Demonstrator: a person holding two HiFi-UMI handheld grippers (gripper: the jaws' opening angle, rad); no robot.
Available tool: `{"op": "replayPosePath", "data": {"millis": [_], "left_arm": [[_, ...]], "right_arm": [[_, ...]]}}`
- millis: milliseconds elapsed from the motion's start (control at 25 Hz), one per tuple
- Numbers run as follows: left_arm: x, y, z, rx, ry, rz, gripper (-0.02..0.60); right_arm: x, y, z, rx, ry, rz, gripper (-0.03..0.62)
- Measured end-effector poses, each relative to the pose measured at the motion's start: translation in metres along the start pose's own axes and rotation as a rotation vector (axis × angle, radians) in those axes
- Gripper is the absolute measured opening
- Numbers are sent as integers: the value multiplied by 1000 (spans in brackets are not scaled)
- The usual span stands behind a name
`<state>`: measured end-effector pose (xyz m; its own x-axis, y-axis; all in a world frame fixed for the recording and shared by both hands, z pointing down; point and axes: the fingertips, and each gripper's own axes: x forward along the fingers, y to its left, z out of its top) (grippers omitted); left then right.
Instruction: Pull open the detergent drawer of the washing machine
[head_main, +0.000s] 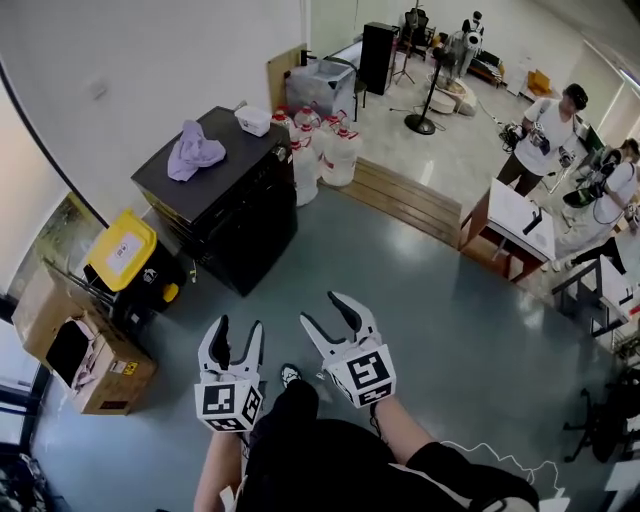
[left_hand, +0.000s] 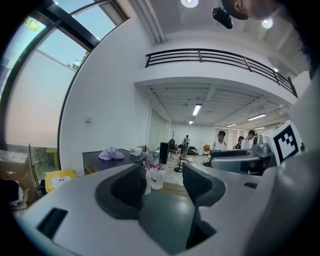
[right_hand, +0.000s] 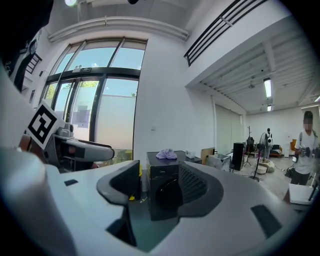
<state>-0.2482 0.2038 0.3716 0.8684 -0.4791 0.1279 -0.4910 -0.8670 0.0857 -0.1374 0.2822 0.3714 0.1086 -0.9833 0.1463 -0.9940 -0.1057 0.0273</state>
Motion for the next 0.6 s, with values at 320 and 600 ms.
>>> {"op": "replayPosePath", "data": {"millis": [320,600], "left_arm": [[87,47,11,-15,33,-29,250],[156,99,16,-17,50,-37,250]], "right_arm": [[86,-41,11,8,20,-13,259],[166,-72,5,24,68,-7,258]]}}
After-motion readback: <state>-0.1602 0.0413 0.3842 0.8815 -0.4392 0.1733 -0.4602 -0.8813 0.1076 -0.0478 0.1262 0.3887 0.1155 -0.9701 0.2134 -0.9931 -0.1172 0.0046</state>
